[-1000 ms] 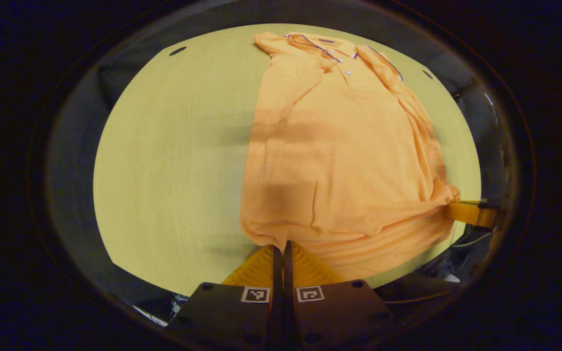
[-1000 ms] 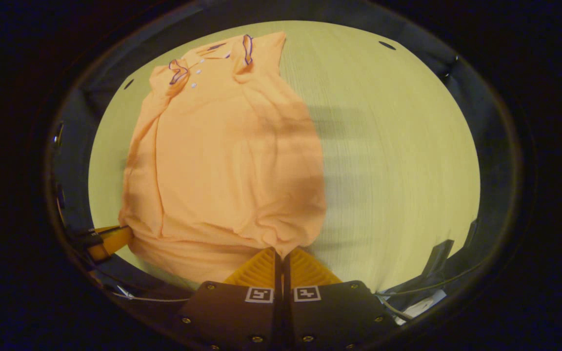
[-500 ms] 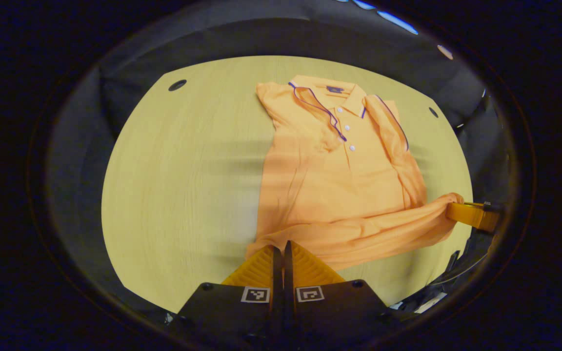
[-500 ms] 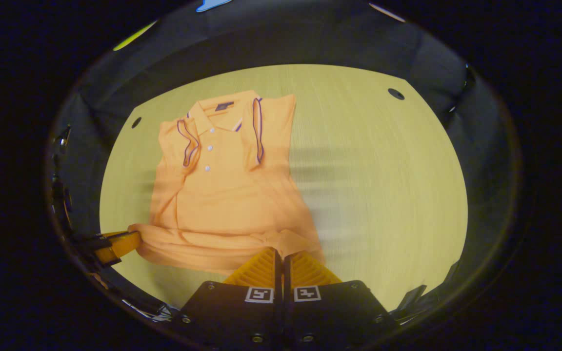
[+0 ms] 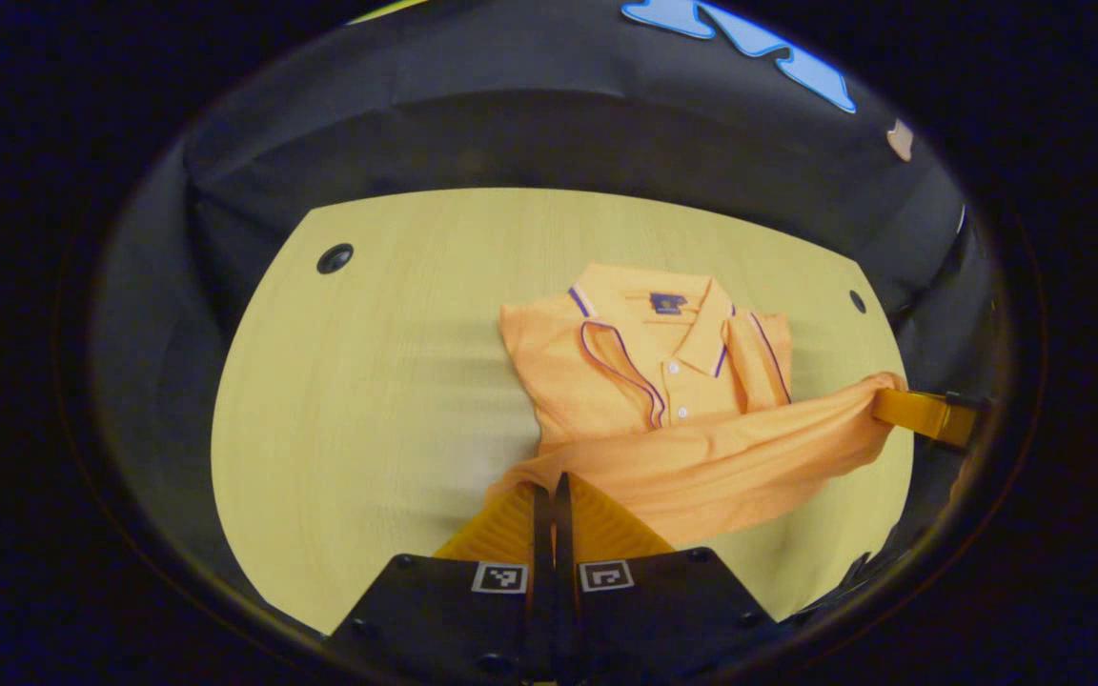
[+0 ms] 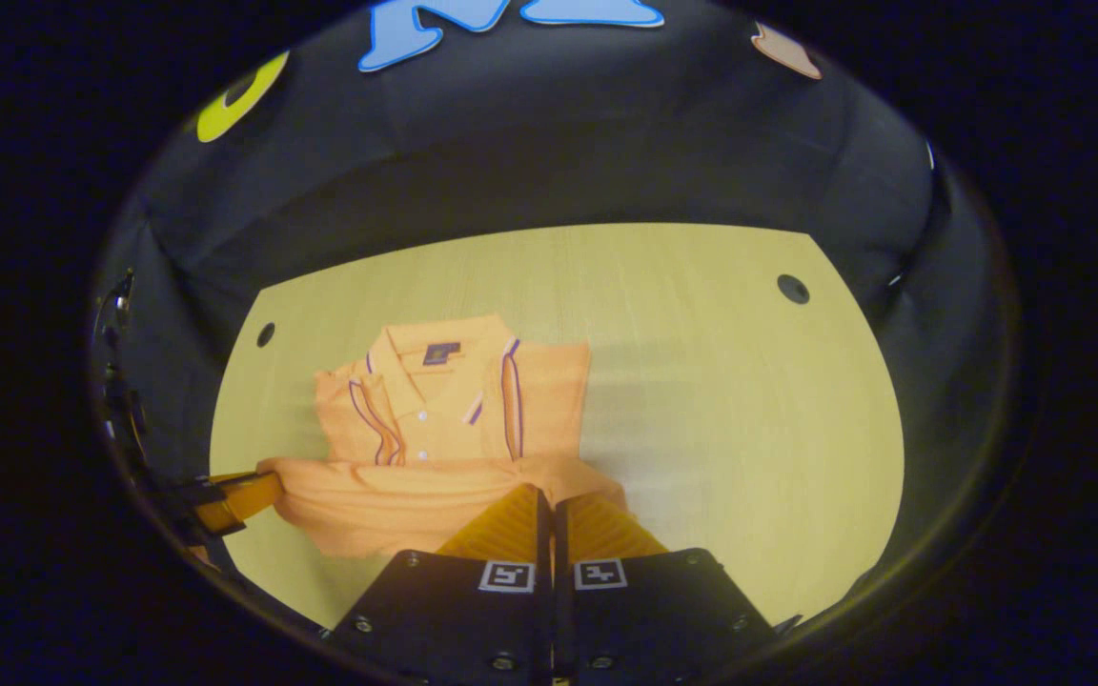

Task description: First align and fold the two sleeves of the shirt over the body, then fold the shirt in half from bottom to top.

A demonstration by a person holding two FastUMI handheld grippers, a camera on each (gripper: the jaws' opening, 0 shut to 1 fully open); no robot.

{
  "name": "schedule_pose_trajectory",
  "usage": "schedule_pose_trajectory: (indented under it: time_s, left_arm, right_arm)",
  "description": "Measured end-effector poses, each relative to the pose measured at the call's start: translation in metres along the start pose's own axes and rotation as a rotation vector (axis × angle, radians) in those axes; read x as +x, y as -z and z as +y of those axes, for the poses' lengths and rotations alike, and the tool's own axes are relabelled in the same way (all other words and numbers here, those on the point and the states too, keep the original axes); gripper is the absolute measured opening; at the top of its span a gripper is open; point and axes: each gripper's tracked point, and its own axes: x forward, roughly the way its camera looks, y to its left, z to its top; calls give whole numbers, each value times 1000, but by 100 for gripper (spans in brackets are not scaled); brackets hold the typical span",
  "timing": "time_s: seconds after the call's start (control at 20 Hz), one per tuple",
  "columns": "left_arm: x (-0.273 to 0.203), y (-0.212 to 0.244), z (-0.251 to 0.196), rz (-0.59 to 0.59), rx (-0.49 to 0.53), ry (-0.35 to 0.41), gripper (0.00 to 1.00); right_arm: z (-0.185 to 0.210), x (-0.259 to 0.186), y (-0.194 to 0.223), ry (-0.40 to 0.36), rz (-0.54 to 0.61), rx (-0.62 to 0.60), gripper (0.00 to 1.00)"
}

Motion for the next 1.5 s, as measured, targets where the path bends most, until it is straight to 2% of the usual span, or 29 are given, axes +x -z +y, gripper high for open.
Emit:
schedule_pose_trajectory:
  time_s: [0.3, 0.6, 0.7, 0.9, 0.95, 1.0, 1.1, 1.15, 1.5]
  left_arm:
    - [33, -70, -8, -97, -14, 0, 6]
    - [73, -123, -13, -200, 21, -11, 6]
    - [89, -128, -16, -213, 42, -12, 5]
    - [124, -134, -22, -239, 31, 46, 5]
    - [130, -134, -19, -239, 31, 54, 9]
    - [135, -135, -17, -242, 31, 61, 5]
    - [144, -136, -15, -250, 30, 78, 5]
    - [147, -137, -14, -257, 30, 84, 5]
    - [167, -148, -8, -302, 78, 77, 5]
  right_arm:
    - [-6, 37, -57, -1, -80, 21, 1]
    - [-10, 84, -99, -2, -185, 43, 1]
    - [-10, 103, -106, -12, -200, 42, 1]
    - [-15, 133, -102, -13, -202, 0, 1]
    - [-16, 139, -102, -8, -210, -18, 1]
    - [-17, 143, -103, -6, -219, -34, 1]
    - [-16, 151, -104, -5, -244, -50, 4]
    - [-17, 155, -106, -6, -254, -54, 1]
    - [-13, 181, -111, -1, -280, -45, 1]
